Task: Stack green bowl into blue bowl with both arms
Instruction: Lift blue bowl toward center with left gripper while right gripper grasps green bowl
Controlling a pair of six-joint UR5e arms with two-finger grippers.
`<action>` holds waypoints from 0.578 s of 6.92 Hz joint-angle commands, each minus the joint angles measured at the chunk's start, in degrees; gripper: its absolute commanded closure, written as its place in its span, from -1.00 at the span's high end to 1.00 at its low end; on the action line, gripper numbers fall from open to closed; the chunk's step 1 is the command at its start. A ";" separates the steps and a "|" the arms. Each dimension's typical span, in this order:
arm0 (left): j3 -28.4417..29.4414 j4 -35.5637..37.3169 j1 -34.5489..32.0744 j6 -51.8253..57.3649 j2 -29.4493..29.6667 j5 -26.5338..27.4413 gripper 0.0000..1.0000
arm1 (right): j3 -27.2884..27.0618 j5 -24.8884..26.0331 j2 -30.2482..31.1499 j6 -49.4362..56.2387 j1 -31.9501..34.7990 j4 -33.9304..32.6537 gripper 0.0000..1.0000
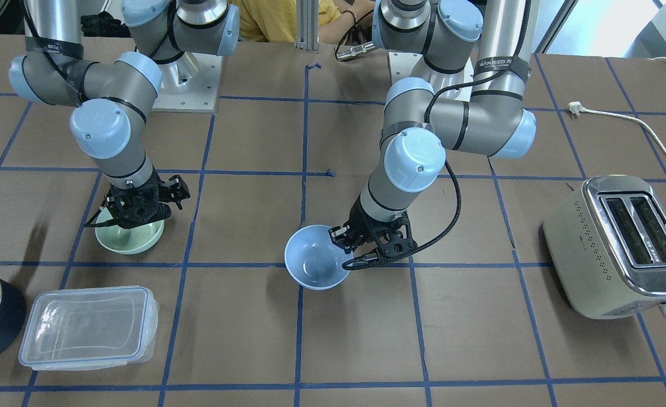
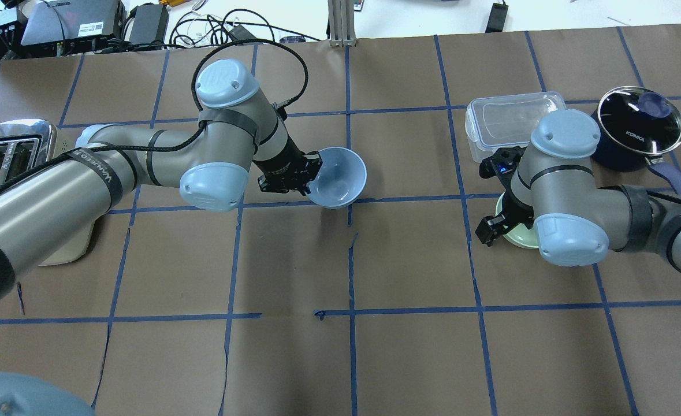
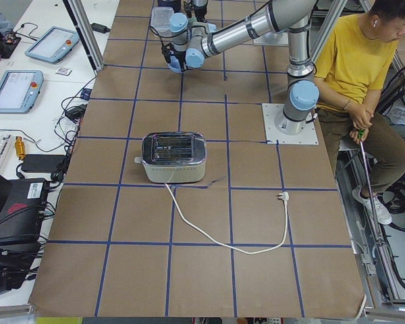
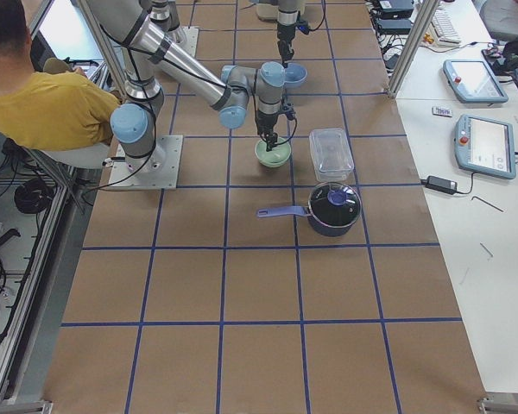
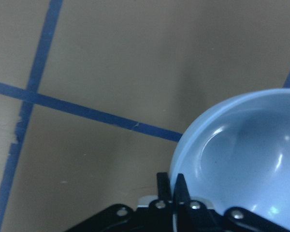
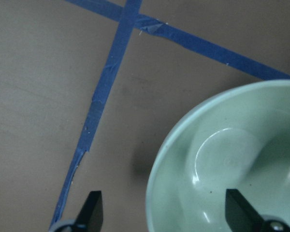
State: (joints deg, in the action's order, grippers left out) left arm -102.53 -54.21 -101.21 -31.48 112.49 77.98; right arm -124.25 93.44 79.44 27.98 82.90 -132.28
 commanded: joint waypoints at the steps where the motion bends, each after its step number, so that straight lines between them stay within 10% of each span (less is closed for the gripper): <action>1: 0.84 5.14 -1.80 -2.63 2.90 -1.95 -1.00 | -0.03 -0.01 -0.25 0.14 -0.02 -0.69 0.16; 3: 1.02 4.73 -1.71 0.68 2.30 1.18 -0.99 | 0.06 0.08 -0.16 0.23 -0.02 -0.52 -0.99; 4: 0.93 4.73 -1.71 2.80 2.38 4.61 -0.09 | 0.06 -0.01 -0.07 0.23 -0.11 -0.52 -1.00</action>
State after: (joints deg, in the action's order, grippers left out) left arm -101.61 -49.49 -102.90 -31.31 114.91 79.04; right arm -124.20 93.49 79.27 28.16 82.85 -132.86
